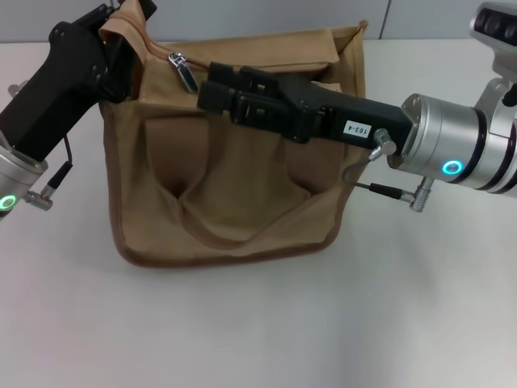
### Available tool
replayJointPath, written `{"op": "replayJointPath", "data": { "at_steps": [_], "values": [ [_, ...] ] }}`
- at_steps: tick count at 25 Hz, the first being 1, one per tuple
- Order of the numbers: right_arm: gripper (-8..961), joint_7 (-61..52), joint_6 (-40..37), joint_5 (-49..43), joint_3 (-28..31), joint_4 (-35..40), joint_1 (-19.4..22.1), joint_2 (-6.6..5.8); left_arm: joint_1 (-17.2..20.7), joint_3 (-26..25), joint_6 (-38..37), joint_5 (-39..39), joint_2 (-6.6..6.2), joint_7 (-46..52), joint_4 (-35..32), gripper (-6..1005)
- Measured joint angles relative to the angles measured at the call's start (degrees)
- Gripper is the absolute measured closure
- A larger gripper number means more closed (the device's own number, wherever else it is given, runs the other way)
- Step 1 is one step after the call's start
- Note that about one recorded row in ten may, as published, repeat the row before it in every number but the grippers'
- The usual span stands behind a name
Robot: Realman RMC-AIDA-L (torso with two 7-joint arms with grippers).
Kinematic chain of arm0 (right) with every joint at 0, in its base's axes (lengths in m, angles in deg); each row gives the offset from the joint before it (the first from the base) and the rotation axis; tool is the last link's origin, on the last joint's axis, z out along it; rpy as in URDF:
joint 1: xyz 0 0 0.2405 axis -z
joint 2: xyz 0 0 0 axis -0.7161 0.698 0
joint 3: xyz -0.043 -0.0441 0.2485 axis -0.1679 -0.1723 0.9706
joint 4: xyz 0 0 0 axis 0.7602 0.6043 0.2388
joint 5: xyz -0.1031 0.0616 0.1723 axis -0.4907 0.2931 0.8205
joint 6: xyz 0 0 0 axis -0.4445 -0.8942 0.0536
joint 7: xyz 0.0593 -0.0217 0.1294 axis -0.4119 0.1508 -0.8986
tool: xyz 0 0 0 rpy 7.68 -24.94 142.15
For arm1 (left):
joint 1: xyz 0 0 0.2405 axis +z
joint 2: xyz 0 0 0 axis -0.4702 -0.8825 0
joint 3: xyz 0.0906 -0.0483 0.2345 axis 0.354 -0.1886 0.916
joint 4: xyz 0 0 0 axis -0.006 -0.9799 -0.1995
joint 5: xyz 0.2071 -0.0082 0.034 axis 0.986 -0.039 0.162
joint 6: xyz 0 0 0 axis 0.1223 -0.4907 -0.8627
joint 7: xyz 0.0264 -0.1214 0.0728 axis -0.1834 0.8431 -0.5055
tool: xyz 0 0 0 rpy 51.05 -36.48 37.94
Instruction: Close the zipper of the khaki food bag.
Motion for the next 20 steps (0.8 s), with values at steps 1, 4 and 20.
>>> {"op": "replayJointPath", "data": {
  "at_steps": [1, 4, 20],
  "values": [
    [223, -0.22, 0.05, 0.07, -0.19, 0.16, -0.01, 0.0, -0.19, 0.0, -0.07, 0.0, 0.0, 0.01, 0.08, 992],
    [223, -0.6, 0.91, 0.34, -0.1, 0.37, -0.01, 0.0, -0.86, 0.0, -0.2, -0.01, 0.0, 0.02, 0.61, 992],
    [225, -0.18, 4.43, 1.35, -2.39, 1.95, -0.94, 0.0, -3.26, 0.12, 0.48, -0.11, 0.06, 0.02, 1.86, 992]
  ]
}}
